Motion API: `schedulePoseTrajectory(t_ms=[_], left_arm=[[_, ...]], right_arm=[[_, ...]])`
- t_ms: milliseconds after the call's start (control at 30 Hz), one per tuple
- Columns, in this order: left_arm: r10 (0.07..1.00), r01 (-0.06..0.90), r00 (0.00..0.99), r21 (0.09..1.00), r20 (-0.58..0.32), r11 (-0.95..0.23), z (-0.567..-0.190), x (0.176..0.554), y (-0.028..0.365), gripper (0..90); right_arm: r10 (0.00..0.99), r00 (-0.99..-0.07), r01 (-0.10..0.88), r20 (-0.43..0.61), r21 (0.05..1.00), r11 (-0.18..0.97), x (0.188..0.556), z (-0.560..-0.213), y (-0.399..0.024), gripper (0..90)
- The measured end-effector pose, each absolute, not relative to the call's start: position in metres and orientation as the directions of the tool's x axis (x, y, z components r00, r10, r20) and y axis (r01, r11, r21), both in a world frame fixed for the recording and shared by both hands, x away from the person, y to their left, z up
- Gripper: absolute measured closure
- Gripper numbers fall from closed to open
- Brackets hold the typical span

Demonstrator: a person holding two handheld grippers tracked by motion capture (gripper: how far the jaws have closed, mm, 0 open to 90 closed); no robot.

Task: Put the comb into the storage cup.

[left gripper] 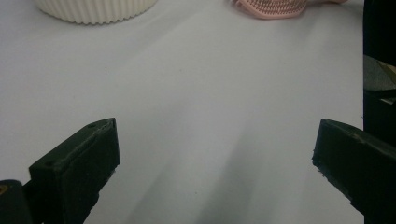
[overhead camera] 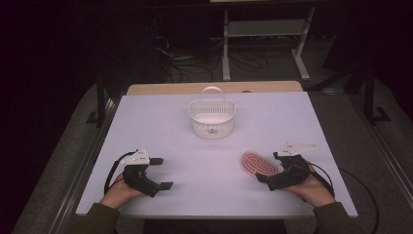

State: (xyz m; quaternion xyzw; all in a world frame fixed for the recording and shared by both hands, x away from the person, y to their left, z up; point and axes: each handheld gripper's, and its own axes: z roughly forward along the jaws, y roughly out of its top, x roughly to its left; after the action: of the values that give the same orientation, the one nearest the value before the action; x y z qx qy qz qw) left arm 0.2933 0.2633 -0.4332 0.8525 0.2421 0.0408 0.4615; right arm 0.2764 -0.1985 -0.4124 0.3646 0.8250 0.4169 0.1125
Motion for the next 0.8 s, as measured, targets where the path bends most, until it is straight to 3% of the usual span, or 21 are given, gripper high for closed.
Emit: schedulePoseTrajectory(t_ms=[800], left_arm=[[0.45, 0.374, 0.88, 0.807, -0.153, -0.457, -0.433, 0.293, 0.263, 0.4]], right_arm=[[0.709, -0.698, 0.512, 0.103, 0.764, 0.393, 0.276, -0.408, -0.212, 0.0]])
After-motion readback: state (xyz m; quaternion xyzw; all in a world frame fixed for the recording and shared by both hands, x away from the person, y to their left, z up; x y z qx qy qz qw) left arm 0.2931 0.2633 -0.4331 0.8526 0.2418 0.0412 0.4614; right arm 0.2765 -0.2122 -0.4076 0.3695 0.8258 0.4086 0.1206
